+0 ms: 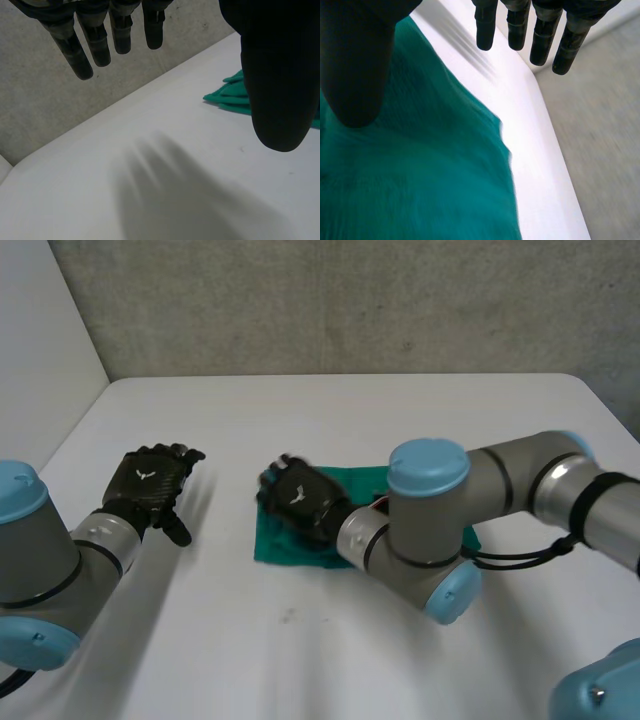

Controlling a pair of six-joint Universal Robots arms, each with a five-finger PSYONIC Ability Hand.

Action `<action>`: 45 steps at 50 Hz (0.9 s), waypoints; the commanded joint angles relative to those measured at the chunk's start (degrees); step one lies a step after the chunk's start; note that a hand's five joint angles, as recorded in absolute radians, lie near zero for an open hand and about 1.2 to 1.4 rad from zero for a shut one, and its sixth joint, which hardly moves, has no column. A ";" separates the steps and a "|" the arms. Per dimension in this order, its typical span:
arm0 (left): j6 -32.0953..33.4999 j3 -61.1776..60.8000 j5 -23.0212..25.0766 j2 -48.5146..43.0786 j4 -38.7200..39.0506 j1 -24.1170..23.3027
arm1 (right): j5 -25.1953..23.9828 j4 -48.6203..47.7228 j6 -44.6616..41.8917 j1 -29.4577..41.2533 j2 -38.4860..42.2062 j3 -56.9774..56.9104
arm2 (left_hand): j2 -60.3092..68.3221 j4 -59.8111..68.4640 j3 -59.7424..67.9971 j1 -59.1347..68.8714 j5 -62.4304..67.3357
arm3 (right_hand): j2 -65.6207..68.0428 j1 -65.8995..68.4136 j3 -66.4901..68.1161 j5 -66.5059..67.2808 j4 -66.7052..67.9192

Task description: Fold the towel.

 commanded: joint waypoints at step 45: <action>-15.30 15.56 -5.60 4.13 -9.27 -9.57 | 2.88 5.43 15.86 3.50 -6.99 4.39 | -1.45 -1.60 -2.57 -1.22 -2.15 | 52.57 53.60 53.02 51.03 51.89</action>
